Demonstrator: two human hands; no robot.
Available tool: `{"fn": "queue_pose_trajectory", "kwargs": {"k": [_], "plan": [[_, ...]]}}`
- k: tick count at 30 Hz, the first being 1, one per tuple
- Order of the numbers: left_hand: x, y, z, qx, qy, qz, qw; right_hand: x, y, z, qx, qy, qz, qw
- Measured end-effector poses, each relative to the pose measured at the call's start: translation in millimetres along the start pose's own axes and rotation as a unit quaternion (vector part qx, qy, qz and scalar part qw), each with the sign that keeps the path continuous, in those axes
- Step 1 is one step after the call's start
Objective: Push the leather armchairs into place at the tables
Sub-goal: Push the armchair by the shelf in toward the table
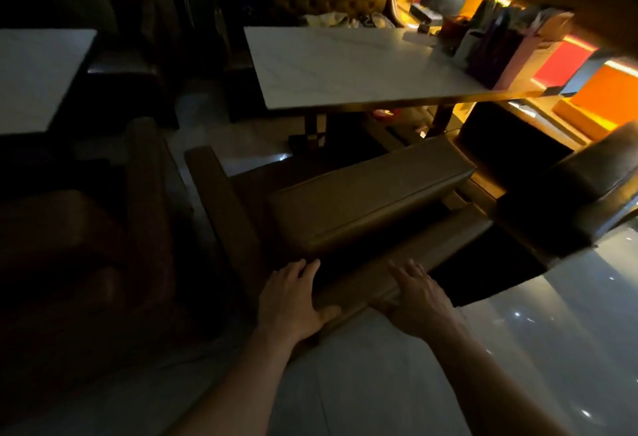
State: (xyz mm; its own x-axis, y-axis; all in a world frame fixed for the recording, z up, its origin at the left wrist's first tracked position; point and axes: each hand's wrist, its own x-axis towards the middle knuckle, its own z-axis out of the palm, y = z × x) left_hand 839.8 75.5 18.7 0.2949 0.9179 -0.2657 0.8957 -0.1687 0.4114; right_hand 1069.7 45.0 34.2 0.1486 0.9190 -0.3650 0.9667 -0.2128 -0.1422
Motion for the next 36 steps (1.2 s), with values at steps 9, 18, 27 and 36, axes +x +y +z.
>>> {"fn": "queue_pose_trajectory", "kwargs": {"k": [9,18,27,36], "plan": [[61.3,71.6,74.0,-0.021,0.008,-0.105,0.994,107.5,93.2,4.1,-0.022,-0.051,-0.116,0.992],[81.4,88.5,127.0,0.012,0.024,-0.193,0.981,187.5,150.7,20.7,-0.118,-0.102,-0.209,0.965],[85.5,79.3,149.4,0.015,0.079,-0.193,0.978,188.2,149.8,39.8,-0.099,-0.073,-0.209,0.97],[90.5,70.4,155.2,0.0,0.078,-0.177,0.981,193.1,142.3,42.4,-0.115,-0.067,-0.196,0.972]]}}
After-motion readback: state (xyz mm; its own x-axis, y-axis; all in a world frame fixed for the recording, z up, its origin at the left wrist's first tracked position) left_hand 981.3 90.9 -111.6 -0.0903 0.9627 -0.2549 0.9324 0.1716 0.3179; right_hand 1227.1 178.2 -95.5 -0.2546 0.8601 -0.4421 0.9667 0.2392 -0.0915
